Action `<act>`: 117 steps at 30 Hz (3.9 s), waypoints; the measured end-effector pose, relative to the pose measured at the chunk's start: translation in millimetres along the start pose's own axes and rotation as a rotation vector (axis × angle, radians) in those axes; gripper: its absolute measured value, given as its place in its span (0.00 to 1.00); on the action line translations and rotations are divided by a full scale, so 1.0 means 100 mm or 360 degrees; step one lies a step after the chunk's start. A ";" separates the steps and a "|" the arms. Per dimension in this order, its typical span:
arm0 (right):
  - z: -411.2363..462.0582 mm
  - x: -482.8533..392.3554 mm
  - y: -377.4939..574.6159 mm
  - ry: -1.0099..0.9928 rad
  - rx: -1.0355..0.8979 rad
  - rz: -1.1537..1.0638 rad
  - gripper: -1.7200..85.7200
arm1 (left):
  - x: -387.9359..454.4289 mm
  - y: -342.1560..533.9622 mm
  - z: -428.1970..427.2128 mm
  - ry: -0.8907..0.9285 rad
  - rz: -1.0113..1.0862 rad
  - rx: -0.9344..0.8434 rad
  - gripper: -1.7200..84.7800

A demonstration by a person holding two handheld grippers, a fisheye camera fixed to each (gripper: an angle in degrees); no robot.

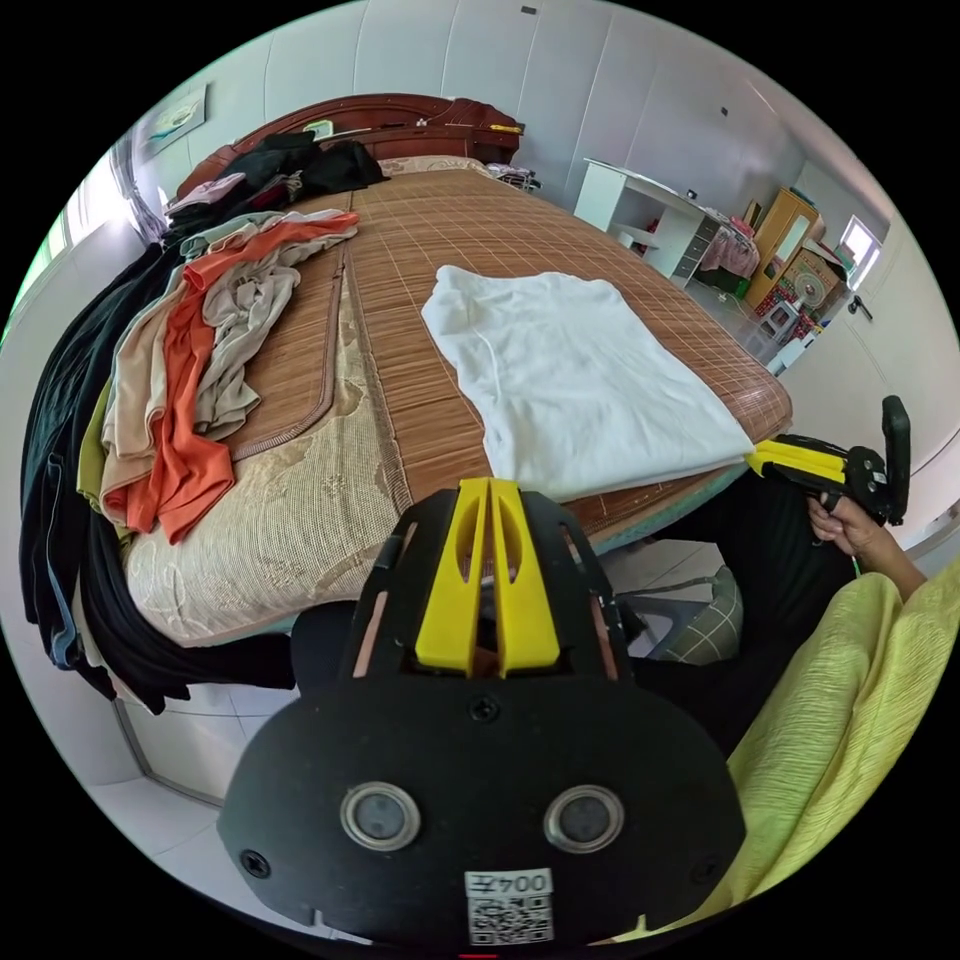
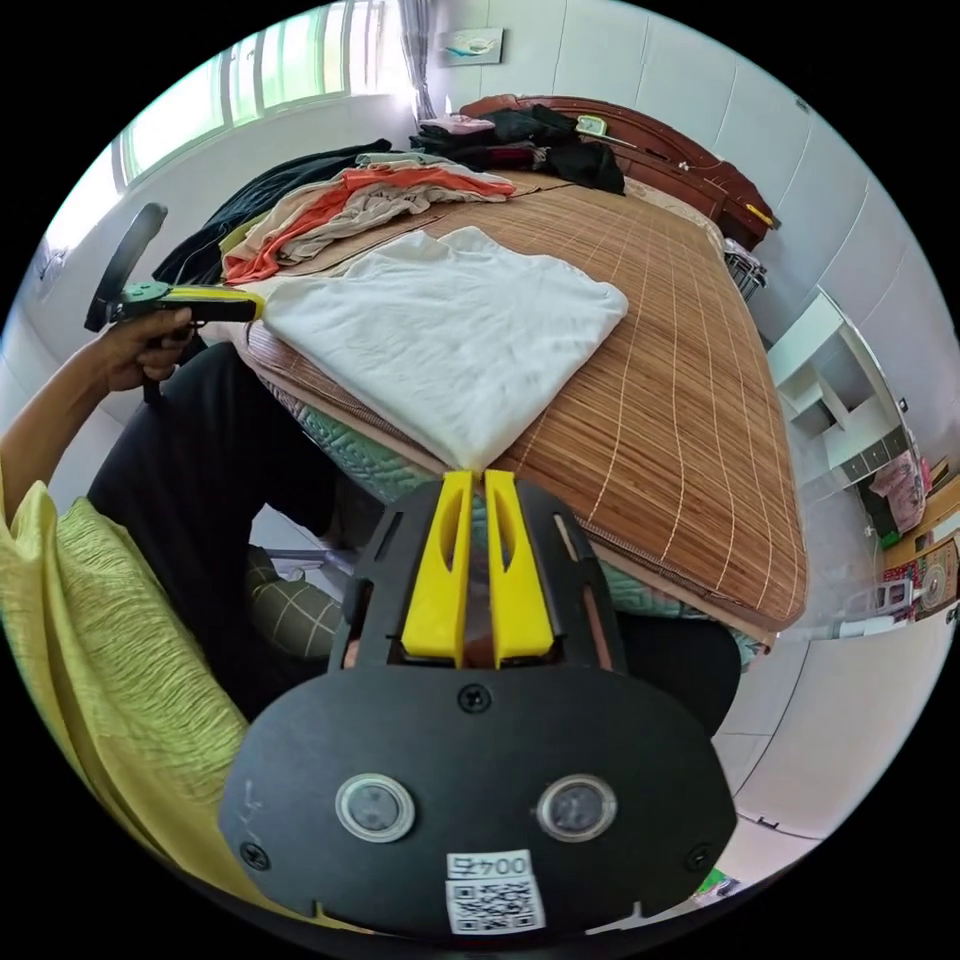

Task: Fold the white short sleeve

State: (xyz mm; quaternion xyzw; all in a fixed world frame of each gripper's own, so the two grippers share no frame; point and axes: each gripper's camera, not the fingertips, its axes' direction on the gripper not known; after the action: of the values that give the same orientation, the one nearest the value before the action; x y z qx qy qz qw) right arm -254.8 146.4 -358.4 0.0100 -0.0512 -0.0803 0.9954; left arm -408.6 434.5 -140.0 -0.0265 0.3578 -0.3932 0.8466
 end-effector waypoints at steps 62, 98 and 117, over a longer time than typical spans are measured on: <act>-0.13 0.19 -0.64 -0.0145 0.0161 0.0051 0.11 | 1.04 -0.69 0.09 -0.0006 0.0498 0.0100 0.04; 1.63 0.33 -1.45 -0.0234 -0.0101 0.0171 0.08 | 1.26 -0.76 1.08 -0.0110 0.0483 -0.0042 0.02; 1.85 0.11 -0.02 -0.0459 0.0201 0.0298 0.09 | 1.52 -0.67 1.22 -0.0137 0.0434 -0.0019 0.02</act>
State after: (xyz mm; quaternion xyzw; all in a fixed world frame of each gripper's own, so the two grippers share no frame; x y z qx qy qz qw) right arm -263.7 140.8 -173.0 0.0560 -0.1990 0.0157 0.9783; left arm -309.7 255.0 -116.8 0.0004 0.3236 -0.2709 0.9066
